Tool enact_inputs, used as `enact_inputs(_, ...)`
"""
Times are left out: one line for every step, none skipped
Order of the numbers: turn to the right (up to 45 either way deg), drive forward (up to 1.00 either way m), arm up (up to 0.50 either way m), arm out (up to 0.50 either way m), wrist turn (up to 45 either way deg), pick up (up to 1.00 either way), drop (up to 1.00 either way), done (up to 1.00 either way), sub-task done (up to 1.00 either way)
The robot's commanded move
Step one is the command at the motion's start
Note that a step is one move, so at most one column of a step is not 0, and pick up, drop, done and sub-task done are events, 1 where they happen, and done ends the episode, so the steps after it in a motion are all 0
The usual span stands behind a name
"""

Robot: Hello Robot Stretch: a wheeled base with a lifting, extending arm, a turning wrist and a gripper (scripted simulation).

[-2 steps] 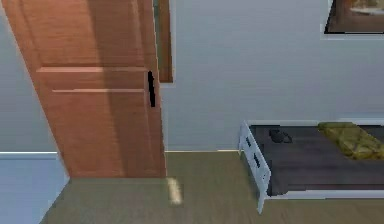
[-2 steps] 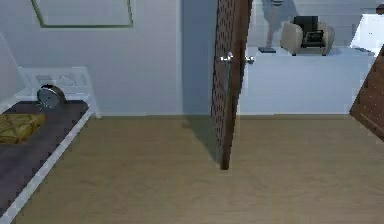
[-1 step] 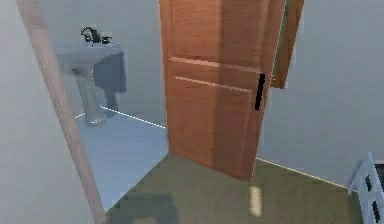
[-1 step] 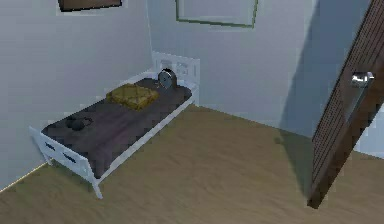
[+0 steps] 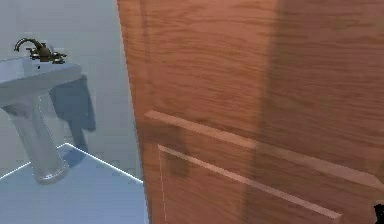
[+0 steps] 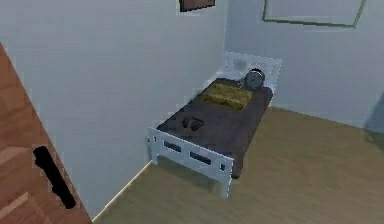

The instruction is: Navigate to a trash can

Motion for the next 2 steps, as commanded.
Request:
enact_inputs(3.0, 0.00, 0.00, 0.00, 0.0, 0.00, 0.00, 0.00, 0.00)
enact_inputs(0.0, 0.10, 0.00, 0.00, 0.0, 0.00, 0.00, 0.00, 0.00)
